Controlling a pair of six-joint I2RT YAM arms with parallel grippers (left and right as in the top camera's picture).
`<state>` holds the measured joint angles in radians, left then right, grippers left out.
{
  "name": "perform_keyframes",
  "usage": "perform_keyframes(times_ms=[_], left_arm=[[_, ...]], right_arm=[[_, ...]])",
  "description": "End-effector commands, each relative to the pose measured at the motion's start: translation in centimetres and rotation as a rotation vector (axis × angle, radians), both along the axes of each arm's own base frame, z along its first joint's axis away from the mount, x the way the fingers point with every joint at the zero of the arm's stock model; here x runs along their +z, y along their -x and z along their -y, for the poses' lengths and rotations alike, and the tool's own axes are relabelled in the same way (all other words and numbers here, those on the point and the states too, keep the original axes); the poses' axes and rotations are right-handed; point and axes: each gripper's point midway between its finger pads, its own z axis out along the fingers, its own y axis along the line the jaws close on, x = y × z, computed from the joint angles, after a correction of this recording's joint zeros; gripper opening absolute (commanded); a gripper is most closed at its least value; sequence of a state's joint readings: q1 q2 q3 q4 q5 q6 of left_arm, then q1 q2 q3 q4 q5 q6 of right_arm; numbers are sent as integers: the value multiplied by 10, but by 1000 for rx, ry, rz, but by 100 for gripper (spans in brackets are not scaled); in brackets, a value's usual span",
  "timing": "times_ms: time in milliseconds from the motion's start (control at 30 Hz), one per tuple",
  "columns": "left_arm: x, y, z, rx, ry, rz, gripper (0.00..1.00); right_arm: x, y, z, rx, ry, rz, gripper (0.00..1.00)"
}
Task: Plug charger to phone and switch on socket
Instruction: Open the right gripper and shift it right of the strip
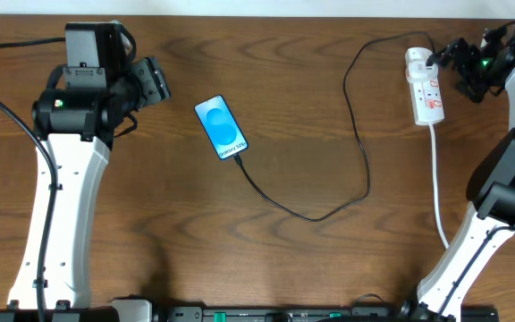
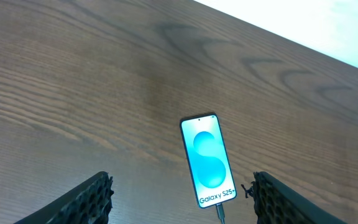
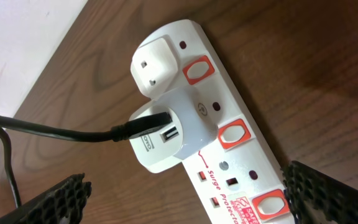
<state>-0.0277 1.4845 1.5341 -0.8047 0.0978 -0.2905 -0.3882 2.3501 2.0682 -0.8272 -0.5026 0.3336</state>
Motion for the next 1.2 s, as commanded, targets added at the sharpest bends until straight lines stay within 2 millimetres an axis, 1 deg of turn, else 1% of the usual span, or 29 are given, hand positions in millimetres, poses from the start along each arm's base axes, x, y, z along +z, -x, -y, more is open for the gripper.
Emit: perform_keyframes(times_ms=[0, 167, 233, 400, 500, 933, 1033, 1167], left_arm=[[-3, -1, -4, 7, -16, -7, 73], [-3, -1, -4, 7, -16, -7, 73], [-3, -1, -4, 7, -16, -7, 73], [-3, -1, -4, 6, -16, -7, 73], [-3, -2, -4, 7, -16, -7, 73], [-3, -1, -4, 7, -16, -7, 73], [-3, -1, -4, 7, -16, -8, 73], [-3, -1, -4, 7, -16, -7, 73]], right_arm=[[4, -4, -2, -3, -13, 12, 99], [3, -3, -2, -1, -12, 8, 99], [1, -1, 1, -10, 3, -4, 99], [-12, 12, 19, -69, 95, -93, 99], [-16, 17, 24, -84, 120, -119, 99], [-18, 15, 29, -86, 140, -113, 99], [-22, 18, 28, -87, 136, -126, 99], [-34, 26, 30, -104, 148, -166, 99]])
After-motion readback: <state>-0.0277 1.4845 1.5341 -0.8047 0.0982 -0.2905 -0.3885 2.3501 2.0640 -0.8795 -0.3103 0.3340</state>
